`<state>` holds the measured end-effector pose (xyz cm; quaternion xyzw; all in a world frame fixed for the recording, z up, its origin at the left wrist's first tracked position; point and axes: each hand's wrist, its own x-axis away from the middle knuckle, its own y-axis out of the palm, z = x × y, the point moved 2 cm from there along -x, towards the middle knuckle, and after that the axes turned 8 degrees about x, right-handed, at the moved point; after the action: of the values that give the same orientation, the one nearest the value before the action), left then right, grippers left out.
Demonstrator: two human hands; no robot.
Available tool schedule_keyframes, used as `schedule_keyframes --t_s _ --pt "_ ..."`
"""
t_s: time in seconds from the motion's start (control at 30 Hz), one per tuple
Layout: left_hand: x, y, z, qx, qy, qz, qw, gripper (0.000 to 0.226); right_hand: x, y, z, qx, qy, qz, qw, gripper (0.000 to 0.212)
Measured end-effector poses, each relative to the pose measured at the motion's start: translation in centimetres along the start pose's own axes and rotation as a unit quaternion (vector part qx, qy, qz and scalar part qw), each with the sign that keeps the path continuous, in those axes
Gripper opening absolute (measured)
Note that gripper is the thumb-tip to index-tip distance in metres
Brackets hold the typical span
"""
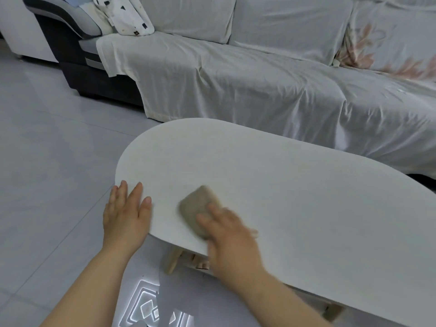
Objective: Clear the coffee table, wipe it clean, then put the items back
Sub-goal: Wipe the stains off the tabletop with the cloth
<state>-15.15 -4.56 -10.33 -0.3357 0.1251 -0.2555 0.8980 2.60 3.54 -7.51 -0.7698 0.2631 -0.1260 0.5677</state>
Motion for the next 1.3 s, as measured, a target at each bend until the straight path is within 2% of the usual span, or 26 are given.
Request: schedule_keyframes --t_s 0.07,0.13,0.2,0.27,0.33,0.4,0.43,0.5,0.57,0.6,0.67,0.73,0.8,0.87,0.97,1.0,1.07,1.2,1.27,1.3 --pt "0.2 0.0 0.4 -0.036 -0.005 0.003 0.999 0.047 1.5 0.1 -0.6 -0.004 -0.051 -0.005 0.999 0.052" --pt "0.6 0.1 0.9 -0.070 -0.002 0.008 0.997 0.045 2.5 -1.0 1.7 -0.002 -0.034 -0.006 0.999 0.051" --pt "1.5 0.5 1.9 -0.086 0.029 0.008 0.996 0.042 3.8 -2.7 5.8 0.000 0.039 -0.010 0.999 0.051" --pt "2.9 1.5 3.7 -0.076 0.086 -0.009 0.993 0.040 5.6 -5.0 10.4 0.021 0.169 0.031 0.985 0.050" --pt "4.5 3.0 6.2 -0.065 0.137 -0.046 0.987 0.049 7.2 -6.7 13.3 0.039 0.289 0.071 0.954 0.048" --pt "6.0 4.8 8.5 -0.075 0.172 -0.084 0.979 0.061 7.5 -6.4 13.3 0.063 0.344 0.067 0.935 0.049" --pt "6.5 5.7 9.5 -0.082 0.184 -0.100 0.974 0.059 7.2 -5.9 12.3 0.082 0.323 0.074 0.940 0.050" --pt "7.3 7.6 11.0 -0.091 0.200 -0.126 0.967 0.047 6.5 -4.6 10.0 0.090 0.218 0.112 0.965 0.050" --pt "7.7 9.1 11.7 -0.109 0.206 -0.151 0.961 0.045 6.1 -4.0 9.0 0.058 0.124 0.086 0.987 0.050" --pt "7.8 9.7 11.9 -0.123 0.206 -0.158 0.958 0.045 6.0 -4.2 10.0 0.028 0.107 0.060 0.992 0.049" --pt "7.8 10.3 11.9 -0.139 0.204 -0.156 0.956 0.047 6.2 -5.3 14.2 0.024 0.139 0.031 0.989 0.048" --pt "7.6 10.6 11.7 -0.143 0.200 -0.147 0.958 0.047 6.7 -7.7 19.5 0.016 0.230 0.062 0.971 0.047" --pt "7.5 10.8 11.5 -0.143 0.200 -0.140 0.959 0.046 7.7 -10.5 24.6 0.013 0.360 0.114 0.926 0.049" --pt "7.6 10.9 11.5 -0.142 0.202 -0.132 0.960 0.046 8.0 -12.3 28.3 0.042 0.475 0.112 0.872 0.052" --pt "7.8 10.8 11.6 -0.142 0.200 -0.122 0.962 0.059 5.1 -12.4 29.8 0.067 0.542 0.087 0.833 0.053" --pt "7.8 10.7 11.7 -0.145 0.199 -0.122 0.961 0.063 3.5 -11.9 29.5 0.070 0.540 0.085 0.834 0.053" --pt "7.8 10.7 11.7 -0.154 0.199 -0.125 0.960 0.071 0.1 -10.6 28.0 0.073 0.490 0.084 0.865 0.052" --pt "7.9 10.6 11.8 -0.162 0.201 -0.123 0.958 0.087 -5.9 -7.7 22.4 0.050 0.270 0.058 0.960 0.051" --pt "7.9 10.6 11.8 -0.162 0.201 -0.125 0.958 0.088 -7.1 -6.7 20.7 0.043 0.183 0.015 0.982 0.050" --pt "7.9 10.6 11.8 -0.162 0.201 -0.126 0.958 0.088 -7.3 -6.6 20.8 0.038 0.168 0.000 0.985 0.049"
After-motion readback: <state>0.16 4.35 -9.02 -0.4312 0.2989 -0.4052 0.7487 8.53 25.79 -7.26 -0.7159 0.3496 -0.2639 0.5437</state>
